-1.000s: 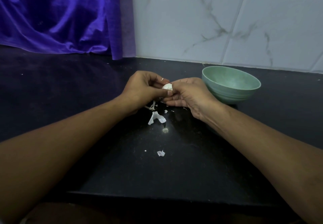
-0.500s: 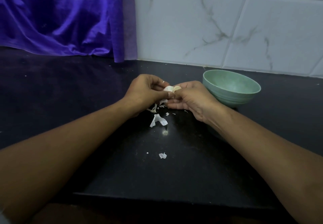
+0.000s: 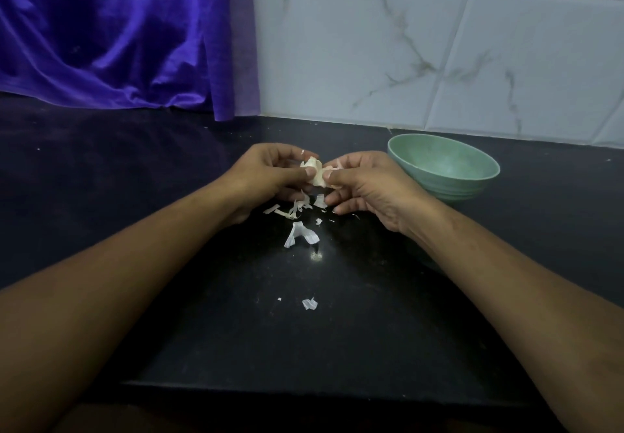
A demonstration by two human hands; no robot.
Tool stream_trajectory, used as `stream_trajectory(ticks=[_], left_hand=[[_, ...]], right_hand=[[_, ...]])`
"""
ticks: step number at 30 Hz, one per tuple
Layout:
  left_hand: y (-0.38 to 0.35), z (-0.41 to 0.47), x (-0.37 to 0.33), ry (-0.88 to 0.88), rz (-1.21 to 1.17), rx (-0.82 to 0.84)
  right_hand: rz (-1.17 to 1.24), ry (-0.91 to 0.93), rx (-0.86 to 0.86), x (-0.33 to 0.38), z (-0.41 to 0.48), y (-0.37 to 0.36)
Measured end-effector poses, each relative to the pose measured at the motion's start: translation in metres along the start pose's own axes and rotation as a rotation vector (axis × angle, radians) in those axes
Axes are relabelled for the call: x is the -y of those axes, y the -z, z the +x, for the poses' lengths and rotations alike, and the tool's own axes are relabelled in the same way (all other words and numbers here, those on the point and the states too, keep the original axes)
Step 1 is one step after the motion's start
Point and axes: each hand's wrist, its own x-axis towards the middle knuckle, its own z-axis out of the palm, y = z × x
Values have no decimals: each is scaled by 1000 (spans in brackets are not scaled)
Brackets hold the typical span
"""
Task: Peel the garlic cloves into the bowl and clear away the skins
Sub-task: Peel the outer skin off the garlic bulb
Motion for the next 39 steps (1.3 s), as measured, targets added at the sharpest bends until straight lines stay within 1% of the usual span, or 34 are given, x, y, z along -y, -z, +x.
stream_trajectory(ticks=[3,9,15,22,27,33,36,37,39], left_hand=[[2,-1,-3,32,-21,12],[5,-2,-5,45,-36,62],[5,-3,-8,47,-17,91],[5,-3,-7,45,-9,75],[5,-3,-7,36,-12,51],[4,-5,-9,26,-2,51],[5,-5,-10,18,6,54],[6,-6,-11,16,8,58],[6,-7,-12,14,9,73]], right_hand=[[-65,9,3,0,0,6],[-103,6,51,2,0,10],[-241,49,102,6,-3,12],[-160,12,143,9,-1,18],[-148,54,142,9,0,20],[-291,105,180,9,-2,21],[-418,127,199,10,-5,22],[-473,149,187,10,-4,22],[-546,204,108,7,-2,22]])
